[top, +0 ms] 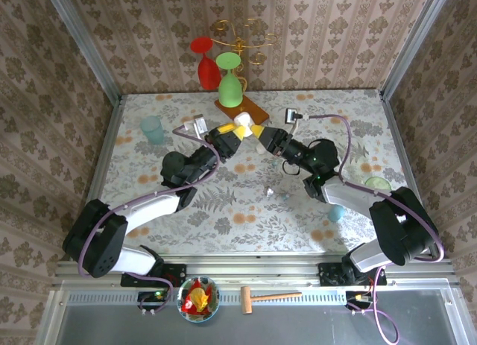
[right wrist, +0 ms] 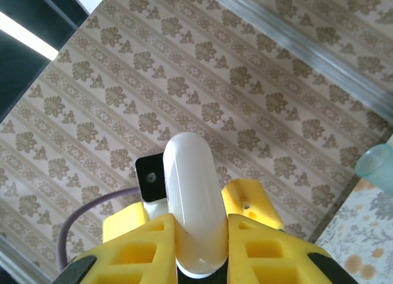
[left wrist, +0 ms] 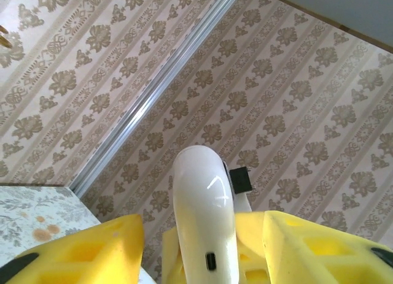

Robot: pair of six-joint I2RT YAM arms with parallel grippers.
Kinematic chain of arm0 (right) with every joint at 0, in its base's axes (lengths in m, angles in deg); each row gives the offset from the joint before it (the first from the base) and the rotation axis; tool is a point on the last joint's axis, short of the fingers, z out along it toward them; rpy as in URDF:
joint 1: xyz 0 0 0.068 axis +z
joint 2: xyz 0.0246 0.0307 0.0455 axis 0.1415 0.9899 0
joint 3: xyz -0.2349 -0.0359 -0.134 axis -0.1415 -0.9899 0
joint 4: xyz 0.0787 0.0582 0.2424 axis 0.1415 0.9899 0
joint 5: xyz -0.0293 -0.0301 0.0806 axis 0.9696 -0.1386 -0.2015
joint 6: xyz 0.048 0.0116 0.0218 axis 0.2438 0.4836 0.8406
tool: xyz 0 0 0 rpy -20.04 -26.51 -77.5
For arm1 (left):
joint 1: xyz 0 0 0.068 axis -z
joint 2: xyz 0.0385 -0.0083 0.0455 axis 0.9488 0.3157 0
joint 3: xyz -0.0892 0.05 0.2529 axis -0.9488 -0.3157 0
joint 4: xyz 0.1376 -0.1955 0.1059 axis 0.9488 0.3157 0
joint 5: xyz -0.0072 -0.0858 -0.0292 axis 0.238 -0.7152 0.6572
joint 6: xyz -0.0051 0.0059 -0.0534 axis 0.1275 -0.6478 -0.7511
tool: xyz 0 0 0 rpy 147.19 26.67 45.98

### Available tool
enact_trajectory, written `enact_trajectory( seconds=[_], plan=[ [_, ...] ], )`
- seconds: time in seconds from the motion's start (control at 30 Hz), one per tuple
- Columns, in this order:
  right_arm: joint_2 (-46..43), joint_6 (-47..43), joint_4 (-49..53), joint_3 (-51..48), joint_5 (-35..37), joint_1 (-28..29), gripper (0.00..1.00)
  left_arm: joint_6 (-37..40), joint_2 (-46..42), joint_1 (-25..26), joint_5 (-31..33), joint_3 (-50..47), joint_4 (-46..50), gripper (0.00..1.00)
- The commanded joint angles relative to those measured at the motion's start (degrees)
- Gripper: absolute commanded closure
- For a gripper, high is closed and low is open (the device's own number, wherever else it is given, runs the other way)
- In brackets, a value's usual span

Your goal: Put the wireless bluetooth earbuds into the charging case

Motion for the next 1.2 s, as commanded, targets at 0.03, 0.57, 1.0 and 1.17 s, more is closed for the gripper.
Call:
enact_trajectory(
  seconds=[0.03, 0.57, 1.0, 1.17],
  plan=[
    [0.04, -8.29, 3.44, 0.51, -3.85, -2.04, 0.83, 6.38, -1.27, -1.81, -3.76, -1.75, -1.39, 0.35],
    [-17.05, -71.13, 81.77, 15.47, -10.85, 0.1, 0.84, 47.38, -13.9, -4.57, -29.38, -0.73, 40.95, 0.18],
    [-15.67, -80.39, 93.32, 22.09, -10.98, 4.42, 0.89, 40.56, -11.41, -2.51, -39.1, 0.92, 37.29, 0.51],
    [-15.99, -79.76, 91.32, 21.53, -11.84, 4.59, 0.89, 38.3, -11.33, -2.51, -39.36, 0.08, 33.09, 0.66]
  ],
)
